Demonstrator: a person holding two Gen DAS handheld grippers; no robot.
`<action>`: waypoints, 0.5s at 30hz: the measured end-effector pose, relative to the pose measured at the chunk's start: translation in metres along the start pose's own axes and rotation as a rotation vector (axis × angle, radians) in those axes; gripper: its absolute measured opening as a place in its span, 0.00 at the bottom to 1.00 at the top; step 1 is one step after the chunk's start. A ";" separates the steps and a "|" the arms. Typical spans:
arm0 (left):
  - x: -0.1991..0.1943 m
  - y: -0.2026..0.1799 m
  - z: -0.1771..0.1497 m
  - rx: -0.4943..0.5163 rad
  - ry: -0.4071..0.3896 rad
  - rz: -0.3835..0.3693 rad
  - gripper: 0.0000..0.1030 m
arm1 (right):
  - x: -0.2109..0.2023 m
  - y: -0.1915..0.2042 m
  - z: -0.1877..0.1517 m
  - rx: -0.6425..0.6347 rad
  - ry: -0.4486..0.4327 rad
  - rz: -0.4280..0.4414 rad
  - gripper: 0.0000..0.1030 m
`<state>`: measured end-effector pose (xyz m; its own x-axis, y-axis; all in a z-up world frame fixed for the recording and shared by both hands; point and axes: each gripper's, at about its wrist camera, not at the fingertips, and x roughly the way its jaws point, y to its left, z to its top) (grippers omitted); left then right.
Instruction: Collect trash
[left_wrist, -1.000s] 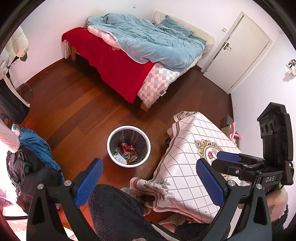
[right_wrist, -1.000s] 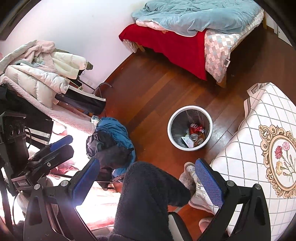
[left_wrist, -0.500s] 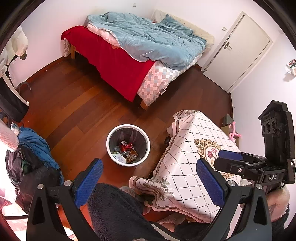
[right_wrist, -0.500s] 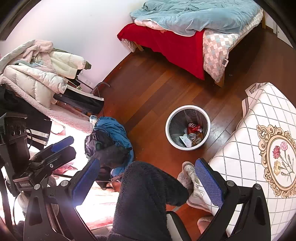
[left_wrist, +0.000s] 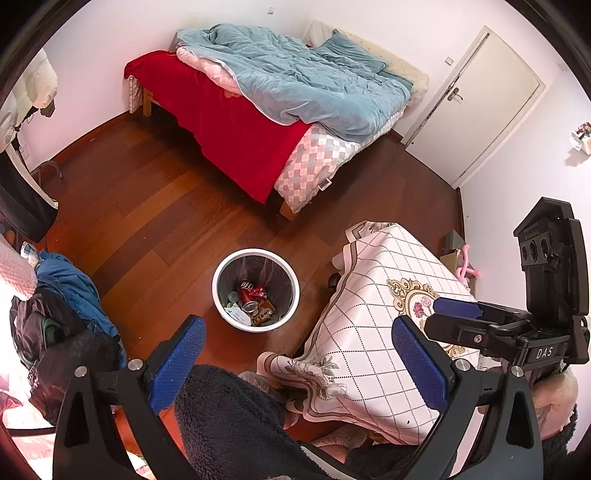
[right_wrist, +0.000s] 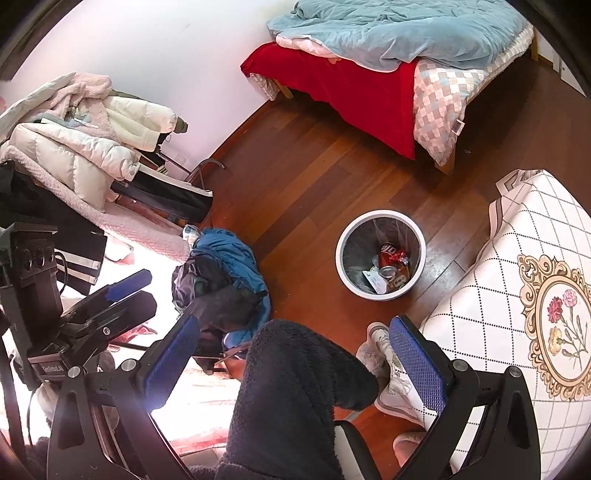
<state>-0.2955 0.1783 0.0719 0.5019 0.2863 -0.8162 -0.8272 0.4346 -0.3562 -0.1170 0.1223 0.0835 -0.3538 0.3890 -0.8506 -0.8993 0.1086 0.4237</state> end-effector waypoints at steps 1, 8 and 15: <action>0.000 0.000 0.000 0.000 0.001 0.001 1.00 | 0.000 0.000 0.000 -0.001 0.000 0.000 1.00; 0.000 0.002 0.001 0.000 -0.001 0.000 1.00 | 0.002 0.005 0.003 -0.006 0.005 0.003 1.00; 0.000 -0.002 -0.001 -0.010 -0.001 0.002 1.00 | 0.003 0.006 0.004 -0.008 0.008 0.004 1.00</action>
<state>-0.2944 0.1770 0.0726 0.5006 0.2880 -0.8164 -0.8306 0.4255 -0.3593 -0.1219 0.1277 0.0850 -0.3592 0.3823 -0.8514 -0.8999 0.0999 0.4245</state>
